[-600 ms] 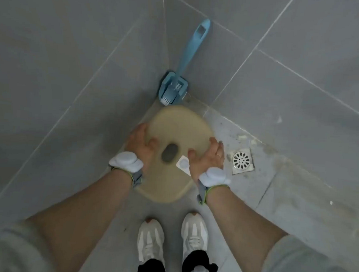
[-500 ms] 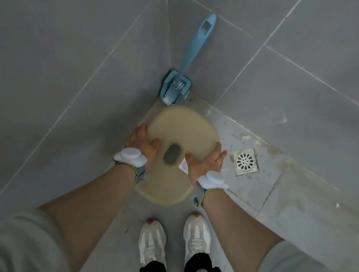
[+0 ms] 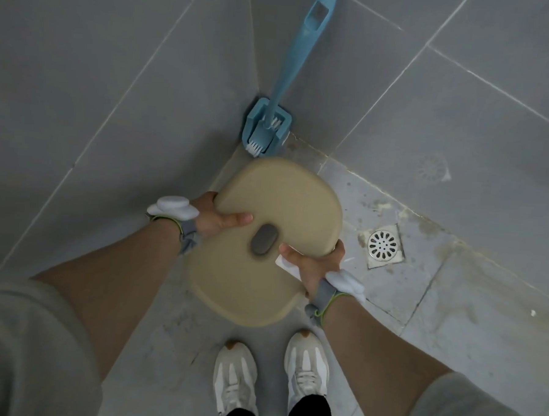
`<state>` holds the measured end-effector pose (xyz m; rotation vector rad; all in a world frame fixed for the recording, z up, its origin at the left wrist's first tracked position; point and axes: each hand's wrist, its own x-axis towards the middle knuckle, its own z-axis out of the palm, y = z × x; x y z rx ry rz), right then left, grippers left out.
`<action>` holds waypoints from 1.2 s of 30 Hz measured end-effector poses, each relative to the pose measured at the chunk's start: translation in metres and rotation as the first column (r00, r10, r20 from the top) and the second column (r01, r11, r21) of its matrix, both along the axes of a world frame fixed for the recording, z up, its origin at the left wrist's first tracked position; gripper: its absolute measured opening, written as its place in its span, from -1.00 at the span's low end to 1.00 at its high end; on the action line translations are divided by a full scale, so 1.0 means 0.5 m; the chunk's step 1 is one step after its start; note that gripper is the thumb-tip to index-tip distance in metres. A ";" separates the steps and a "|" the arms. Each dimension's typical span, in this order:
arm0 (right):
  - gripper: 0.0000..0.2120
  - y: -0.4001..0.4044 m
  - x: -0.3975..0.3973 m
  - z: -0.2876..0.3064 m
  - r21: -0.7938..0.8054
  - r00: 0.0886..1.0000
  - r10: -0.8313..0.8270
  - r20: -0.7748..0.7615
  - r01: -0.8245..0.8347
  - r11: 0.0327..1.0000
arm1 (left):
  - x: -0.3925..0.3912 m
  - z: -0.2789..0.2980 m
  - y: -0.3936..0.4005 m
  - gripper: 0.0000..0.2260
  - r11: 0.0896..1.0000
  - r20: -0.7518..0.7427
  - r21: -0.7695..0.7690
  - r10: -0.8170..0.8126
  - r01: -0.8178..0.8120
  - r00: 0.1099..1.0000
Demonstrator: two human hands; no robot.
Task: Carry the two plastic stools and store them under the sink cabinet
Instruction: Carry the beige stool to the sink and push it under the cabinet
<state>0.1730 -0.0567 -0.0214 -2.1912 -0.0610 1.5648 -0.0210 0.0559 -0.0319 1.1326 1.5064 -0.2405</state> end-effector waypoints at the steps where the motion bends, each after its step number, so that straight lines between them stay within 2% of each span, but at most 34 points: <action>1: 0.04 -0.002 -0.003 -0.001 0.013 1.000 0.004 0.022 -0.005 1.000 | 0.004 0.005 -0.001 -0.22 1.000 0.015 -0.001 0.027 -0.027 1.000; 3: 0.07 -0.005 -0.010 0.005 0.026 0.999 0.019 0.043 -0.020 0.999 | 0.006 0.008 -0.001 -0.40 0.999 0.030 -0.004 0.052 -0.052 0.998; 5: 0.04 -0.007 -0.009 0.014 0.060 1.000 0.009 0.028 -0.011 0.998 | 0.011 0.021 -0.005 -0.49 0.999 0.020 -0.008 0.049 -0.049 0.999; 8: 0.04 -0.002 -0.001 0.044 0.153 0.993 0.057 0.104 -0.072 0.986 | 0.012 0.054 -0.016 -0.49 0.995 0.003 0.024 0.102 -0.102 0.995; 13: -0.02 -0.007 0.023 0.134 0.240 0.986 0.121 0.118 -0.147 0.960 | 0.020 0.155 -0.065 -0.57 0.961 0.018 0.128 0.247 -0.247 0.969; 20: 0.07 -0.051 0.043 0.286 0.235 0.974 0.172 0.145 -0.203 0.951 | 0.027 0.319 -0.137 -0.47 0.922 0.051 0.133 0.361 -0.364 0.931; 27: 0.07 -0.112 0.059 0.404 0.240 0.975 0.191 0.117 -0.214 0.947 | 0.037 0.457 -0.204 -0.36 0.915 0.044 0.158 0.368 -0.370 0.929; 31: -0.06 -0.142 0.077 0.504 0.275 0.982 0.146 0.118 -0.173 0.946 | 0.065 0.561 -0.237 -0.46 0.906 0.004 0.209 0.376 -0.368 0.927; 36: -0.05 -0.172 0.086 0.579 0.303 0.992 0.100 0.076 -0.119 0.946 | 0.089 0.634 -0.271 -0.45 0.894 -0.025 0.242 0.393 -0.376 0.919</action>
